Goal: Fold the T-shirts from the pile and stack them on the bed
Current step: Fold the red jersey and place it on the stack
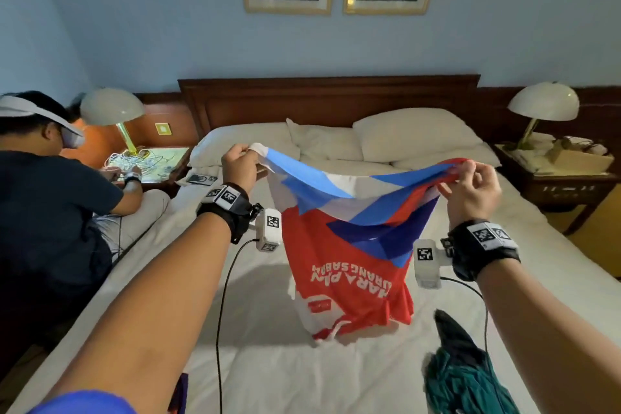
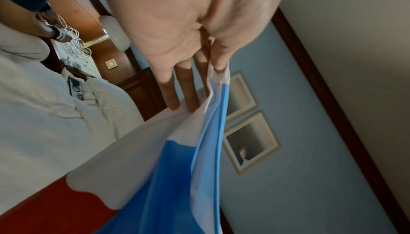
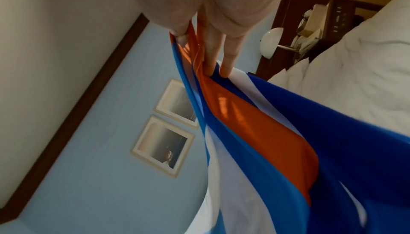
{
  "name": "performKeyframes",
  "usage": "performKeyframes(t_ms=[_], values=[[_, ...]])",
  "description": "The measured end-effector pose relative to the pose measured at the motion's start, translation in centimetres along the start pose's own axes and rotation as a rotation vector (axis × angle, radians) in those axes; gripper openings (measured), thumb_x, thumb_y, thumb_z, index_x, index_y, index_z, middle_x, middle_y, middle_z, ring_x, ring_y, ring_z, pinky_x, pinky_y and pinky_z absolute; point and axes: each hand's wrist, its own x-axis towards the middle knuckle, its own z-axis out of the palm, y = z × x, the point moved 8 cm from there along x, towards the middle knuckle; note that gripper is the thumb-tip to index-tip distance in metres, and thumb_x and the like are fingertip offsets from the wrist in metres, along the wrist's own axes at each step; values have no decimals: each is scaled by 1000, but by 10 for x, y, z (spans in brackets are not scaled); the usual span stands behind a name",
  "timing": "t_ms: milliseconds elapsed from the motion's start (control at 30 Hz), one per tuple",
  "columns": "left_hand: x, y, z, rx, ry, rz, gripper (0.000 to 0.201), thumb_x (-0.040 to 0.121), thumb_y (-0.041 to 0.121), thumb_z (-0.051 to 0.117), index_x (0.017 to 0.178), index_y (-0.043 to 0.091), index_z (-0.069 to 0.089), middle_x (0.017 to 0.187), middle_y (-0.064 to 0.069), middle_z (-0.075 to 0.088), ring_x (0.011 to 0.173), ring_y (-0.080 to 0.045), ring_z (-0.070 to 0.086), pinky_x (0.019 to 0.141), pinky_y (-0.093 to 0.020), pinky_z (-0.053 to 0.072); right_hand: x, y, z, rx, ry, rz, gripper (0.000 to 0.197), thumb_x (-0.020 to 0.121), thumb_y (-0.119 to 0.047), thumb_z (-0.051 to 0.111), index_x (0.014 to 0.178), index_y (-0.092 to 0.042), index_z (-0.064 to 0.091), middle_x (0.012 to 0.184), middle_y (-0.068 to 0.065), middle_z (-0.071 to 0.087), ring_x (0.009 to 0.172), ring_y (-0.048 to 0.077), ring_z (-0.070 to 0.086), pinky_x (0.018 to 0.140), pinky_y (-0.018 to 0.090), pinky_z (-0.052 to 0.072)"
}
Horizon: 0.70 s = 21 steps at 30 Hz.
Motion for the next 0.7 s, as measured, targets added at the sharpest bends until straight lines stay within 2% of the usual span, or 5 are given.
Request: performKeyframes(t_ms=[300, 467, 567, 633, 700], values=[[-58, -7, -44, -57, 1, 54, 17, 96, 7, 53, 106, 8, 66, 107, -17, 73, 94, -27, 75, 77, -40, 63, -35, 12, -63, -93, 235, -33, 20, 94, -47, 49, 76, -43, 58, 82, 2, 70, 81, 30, 71, 74, 57, 59], [-146, -99, -116, -16, 183, -54, 11, 93, 2, 58, 96, 6, 68, 100, -23, 70, 84, -32, 74, 67, -45, 63, -110, 83, -137, -299, 294, 95, 22, 95, -53, 44, 86, -36, 55, 94, 7, 68, 87, 30, 69, 79, 53, 59], [-197, -171, -167, 138, 291, -140, 22, 89, -3, 57, 85, 16, 68, 92, -20, 69, 76, -35, 71, 61, -52, 63, -166, 120, -179, -514, 222, 169, 30, 103, -37, 45, 104, -10, 59, 99, 17, 67, 91, 35, 63, 80, 43, 50], [-226, -215, -197, 268, 332, -204, 28, 86, -4, 54, 90, 17, 72, 91, -18, 71, 73, -38, 71, 59, -53, 63, -200, 144, -206, -621, 143, 178, 32, 102, -34, 46, 102, -6, 62, 100, 23, 68, 93, 39, 62, 79, 40, 41], [-261, -263, -222, 368, 344, -314, 34, 91, -9, 46, 105, 10, 70, 96, -15, 68, 68, -39, 69, 48, -40, 61, -232, 177, -230, -745, 4, 210, 38, 97, -34, 44, 99, -1, 64, 98, 29, 65, 92, 44, 60, 77, 40, 37]])
